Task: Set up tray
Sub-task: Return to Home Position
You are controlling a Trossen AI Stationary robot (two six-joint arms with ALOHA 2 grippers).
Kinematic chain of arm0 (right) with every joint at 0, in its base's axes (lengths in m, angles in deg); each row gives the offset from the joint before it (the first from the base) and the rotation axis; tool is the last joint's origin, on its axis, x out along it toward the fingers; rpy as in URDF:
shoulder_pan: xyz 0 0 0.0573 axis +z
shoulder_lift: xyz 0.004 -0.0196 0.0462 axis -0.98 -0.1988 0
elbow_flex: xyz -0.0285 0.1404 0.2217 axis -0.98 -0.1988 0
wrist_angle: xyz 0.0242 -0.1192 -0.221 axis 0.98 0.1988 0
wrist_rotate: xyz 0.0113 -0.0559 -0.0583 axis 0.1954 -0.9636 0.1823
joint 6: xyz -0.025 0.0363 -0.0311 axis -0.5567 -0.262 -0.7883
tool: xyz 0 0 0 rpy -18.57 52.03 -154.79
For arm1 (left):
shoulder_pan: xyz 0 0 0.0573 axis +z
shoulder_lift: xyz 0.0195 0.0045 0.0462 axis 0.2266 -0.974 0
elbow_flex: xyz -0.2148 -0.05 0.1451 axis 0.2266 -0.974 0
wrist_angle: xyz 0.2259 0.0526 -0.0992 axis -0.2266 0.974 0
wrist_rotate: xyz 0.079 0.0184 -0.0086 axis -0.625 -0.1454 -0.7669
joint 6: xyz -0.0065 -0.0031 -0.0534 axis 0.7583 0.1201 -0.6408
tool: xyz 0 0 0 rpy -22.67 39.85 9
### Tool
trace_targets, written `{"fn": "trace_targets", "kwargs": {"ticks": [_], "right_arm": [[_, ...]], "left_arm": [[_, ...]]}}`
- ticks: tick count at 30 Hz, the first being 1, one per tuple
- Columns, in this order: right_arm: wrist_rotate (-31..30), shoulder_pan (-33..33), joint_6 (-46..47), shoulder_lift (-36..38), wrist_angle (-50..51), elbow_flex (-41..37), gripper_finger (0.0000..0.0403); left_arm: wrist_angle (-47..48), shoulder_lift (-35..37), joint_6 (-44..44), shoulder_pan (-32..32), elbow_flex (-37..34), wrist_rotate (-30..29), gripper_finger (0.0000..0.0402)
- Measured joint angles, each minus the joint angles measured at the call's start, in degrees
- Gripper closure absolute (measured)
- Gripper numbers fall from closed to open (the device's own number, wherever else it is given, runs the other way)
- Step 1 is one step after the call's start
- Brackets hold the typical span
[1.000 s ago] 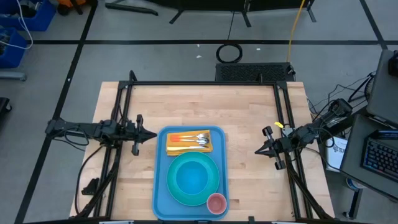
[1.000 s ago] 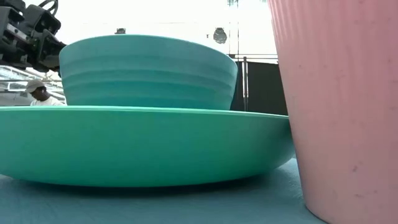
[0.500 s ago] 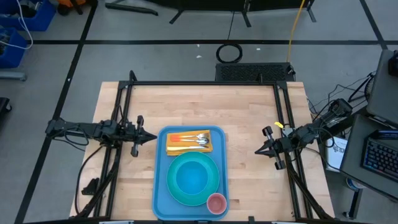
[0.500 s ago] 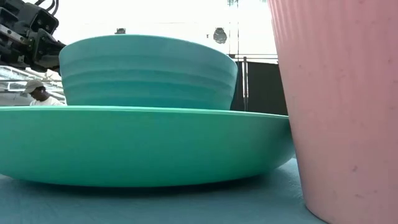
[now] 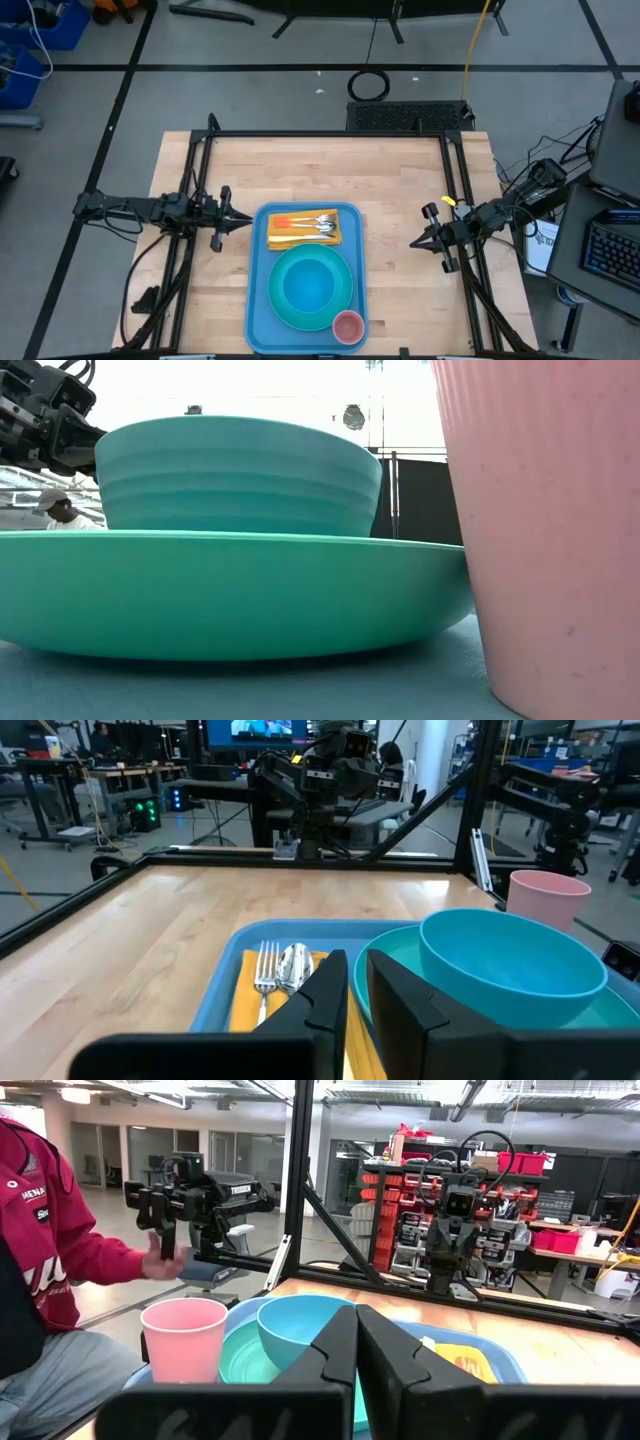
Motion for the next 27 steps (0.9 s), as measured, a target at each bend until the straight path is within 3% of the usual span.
{"fn": "trace_targets", "kwargs": {"ticks": [27], "right_arm": [[0.0, 0.0, 0.0, 0.0, -0.02, 0.01, 0.0403]], "left_arm": [[-3.72, 0.0, -0.08, -0.01, -0.17, -0.15, 0.0353]]}}
